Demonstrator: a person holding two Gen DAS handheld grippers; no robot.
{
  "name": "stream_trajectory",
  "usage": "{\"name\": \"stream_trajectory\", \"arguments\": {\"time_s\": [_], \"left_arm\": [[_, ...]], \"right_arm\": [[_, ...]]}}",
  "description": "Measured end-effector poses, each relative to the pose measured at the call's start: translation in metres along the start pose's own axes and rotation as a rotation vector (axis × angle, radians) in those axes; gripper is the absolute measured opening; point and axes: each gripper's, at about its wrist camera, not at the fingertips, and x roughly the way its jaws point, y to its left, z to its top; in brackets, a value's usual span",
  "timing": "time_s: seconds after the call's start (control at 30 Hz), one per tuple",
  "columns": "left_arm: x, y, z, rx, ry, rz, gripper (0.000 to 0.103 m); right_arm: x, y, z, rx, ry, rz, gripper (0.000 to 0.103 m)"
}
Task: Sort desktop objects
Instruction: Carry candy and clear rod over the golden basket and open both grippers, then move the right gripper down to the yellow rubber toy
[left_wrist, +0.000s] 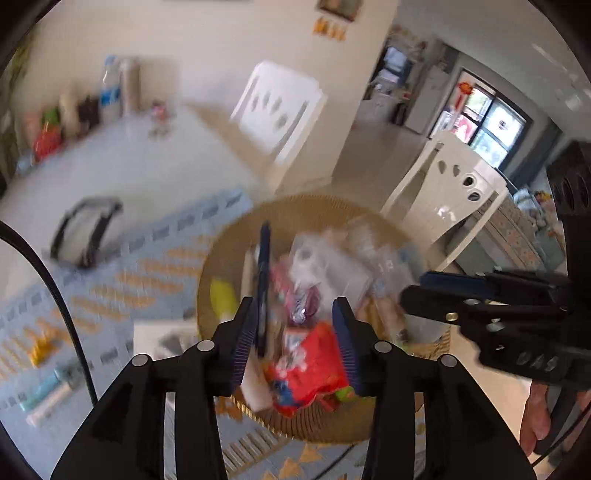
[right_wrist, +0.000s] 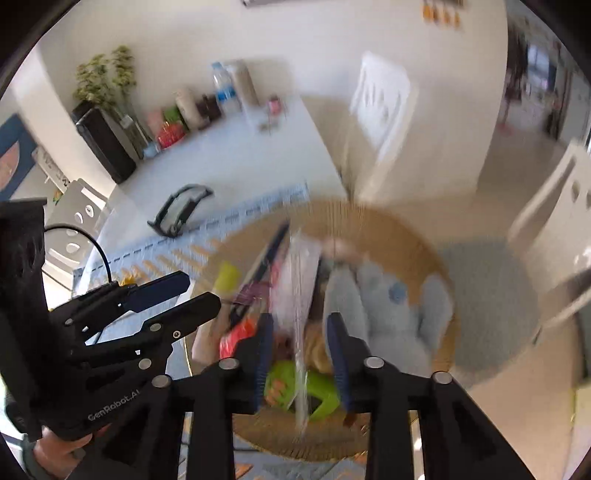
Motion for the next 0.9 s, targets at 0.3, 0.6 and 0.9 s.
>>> {"name": "stream_trajectory", "arguments": {"time_s": [0.3, 0.6, 0.9], "left_arm": [[-0.028, 0.041, -0.056, -0.123, 0.025, 0.06, 0.044], [-0.074, 0.088, -0.088, -0.125, 0.024, 0.13, 0.046], [-0.103, 0.157, -0.13, -0.168, 0.051, 0.181, 0.047]], "right_arm": [[-0.013, -0.007, -0.053, 0.066, -0.001, 0.062, 0.039], [-0.004, 0.053, -0.079, 0.052, 0.034, 0.103, 0.045], [0.02, 0.143, -0.093, -0.018, 0.099, 0.142, 0.045]]}}
